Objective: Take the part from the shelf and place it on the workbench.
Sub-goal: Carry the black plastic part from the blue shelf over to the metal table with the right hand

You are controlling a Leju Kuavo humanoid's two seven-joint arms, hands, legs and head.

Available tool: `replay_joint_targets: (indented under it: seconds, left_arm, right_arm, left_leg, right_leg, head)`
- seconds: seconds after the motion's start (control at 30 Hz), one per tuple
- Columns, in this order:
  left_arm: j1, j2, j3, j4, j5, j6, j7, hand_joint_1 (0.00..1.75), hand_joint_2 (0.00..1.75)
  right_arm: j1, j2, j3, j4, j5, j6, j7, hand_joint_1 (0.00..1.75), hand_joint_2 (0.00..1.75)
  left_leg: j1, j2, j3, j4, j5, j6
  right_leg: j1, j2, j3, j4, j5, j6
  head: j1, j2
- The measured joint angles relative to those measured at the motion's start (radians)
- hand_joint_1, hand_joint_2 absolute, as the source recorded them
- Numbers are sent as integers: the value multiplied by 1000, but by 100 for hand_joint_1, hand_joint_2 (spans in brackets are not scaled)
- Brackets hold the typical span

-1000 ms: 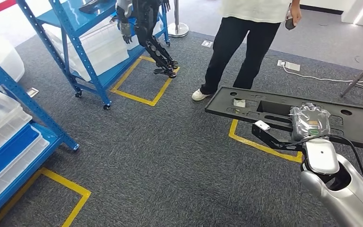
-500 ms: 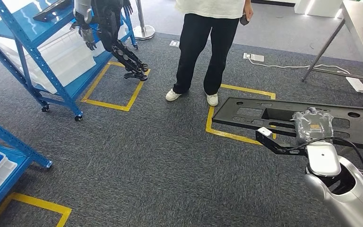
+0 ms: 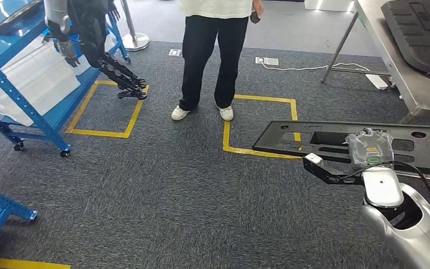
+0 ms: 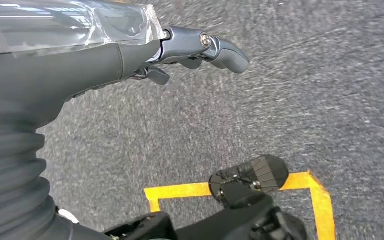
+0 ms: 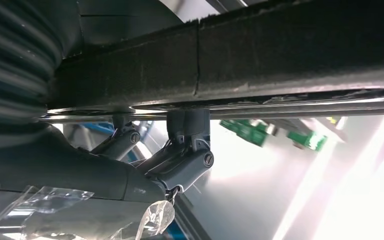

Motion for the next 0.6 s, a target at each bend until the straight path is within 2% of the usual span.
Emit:
replay_joint_targets:
  seconds: [0.03, 0.07, 0.13, 0.17, 0.2, 0.23, 0.27, 0.3, 0.33, 0.37, 0.4, 0.43, 0.47, 0.53, 0.57, 0.6]
  left_arm:
    - [-2, -1, 0, 0, 0, 0, 0, 0, 175]
    - [-4, -2, 1, 0, 0, 1, 0, 0, 175]
    - [-7, -2, 1, 0, -1, 1, 2, 0, 175]
    - [-9, -2, 2, 0, -2, 1, 4, 0, 175]
    - [-10, -3, 2, 0, -3, 1, 6, 0, 175]
    - [-10, -3, 2, 0, -4, 1, 7, 0, 175]
    - [-10, -3, 2, 0, -4, 1, 9, 0, 175]
    - [-8, -3, 2, 0, -5, 1, 12, 0, 175]
    - [-5, -3, 2, 0, -6, 1, 14, 0, 175]
    - [-2, -3, 2, 0, -6, 1, 17, 0, 175]
    - [0, -3, 2, 0, -7, 0, 19, 0, 175]
    - [1, -3, 2, 0, -8, 0, 20, 0, 175]
    - [1, -3, 2, 0, -8, 0, 21, 0, 175]
    - [-1, -4, 2, 0, -8, 1, 21, 0, 175]
    - [-2, -4, 2, 0, -8, 1, 20, 0, 175]
    - [-3, -5, 2, 0, -8, 1, 20, 0, 175]
  right_arm:
    - [-3, 0, 0, 0, -2, 1, 1, 175, 175]
    - [-6, 0, 1, -1, -6, 1, 3, 175, 175]
    - [-5, -1, 0, -2, -36, -9, 14, 175, 175]
    - [-2, -1, -2, -2, -66, -22, 22, 175, 175]
    - [3, 0, -7, -2, -102, -40, 30, 175, 175]
    - [8, 1, -12, -2, -137, -59, 35, 175, 175]
    - [15, 3, -19, -2, -168, -77, 37, 175, 175]
    - [23, 6, -27, -2, -189, -91, 37, 175, 175]
    - [34, 9, -36, -2, -204, -102, 37, 175, 175]
    - [46, 13, -46, -1, -213, -110, 37, 175, 175]
    - [58, 16, -56, -1, -218, -115, 37, 175, 175]
    - [69, 18, -67, 0, -221, -120, 37, 175, 175]
    - [77, 21, -78, 0, -225, -124, 37, 175, 175]
    - [87, 30, -103, 0, -232, -133, 37, 175, 175]
    - [90, 34, -115, 0, -237, -137, 37, 175, 175]
    - [94, 38, -127, 0, -246, -140, 37, 175, 175]
  left_leg:
    - [-3, 10, 1, 1, 0, -3]
    - [-6, 19, 2, 1, -1, -6]
    - [-6, 39, 3, 2, -2, -14]
    - [-5, 35, 3, 6, -6, -20]
    - [-2, 15, -4, 21, -17, -27]
    - [2, -15, -18, 55, -40, -35]
    - [6, -49, -43, 112, -72, -43]
    - [10, -71, -76, 186, -109, -48]
    - [13, -79, -107, 259, -139, -51]
    - [15, -81, -128, 307, -152, -52]
    - [17, -81, -131, 316, -146, -53]
    - [20, -85, -112, 278, -119, -53]
    - [24, -98, -78, 206, -82, -54]
    - [34, -148, -11, 65, -29, -56]
    - [35, -165, 5, 28, -20, -55]
    - [34, -170, 9, 16, -21, -51]
  right_leg:
    - [3, -17, 29, -53, 14, -5]
    - [7, -25, 41, -78, 19, -11]
    - [9, -6, 38, -82, 24, -22]
    - [6, 4, 36, -84, 29, -28]
    - [4, 13, 34, -86, 33, -33]
    - [1, 21, 33, -88, 37, -38]
    - [0, 29, 30, -89, 40, -41]
    - [0, 40, 27, -88, 43, -42]
    - [0, 52, 24, -88, 45, -43]
    - [0, 66, 21, -87, 47, -42]
    - [-1, 79, 19, -87, 49, -40]
    - [-2, 92, 18, -87, 51, -38]
    - [-5, 105, 18, -86, 52, -35]
    - [-7, 131, 12, -85, 56, -26]
    - [-8, 143, 7, -84, 59, -20]
    - [-10, 155, 1, -84, 62, -14]
  head:
    - [0, 0]
    - [0, 0]
    - [0, 0]
    - [0, 0]
    - [0, 0]
    - [0, 0]
    - [0, 0]
    - [0, 0]
    - [0, 0]
    - [0, 0]
    - [0, 0]
    - [-1, 0]
    - [-1, 0]
    - [0, 0]
    - [0, 0]
    - [0, 0]
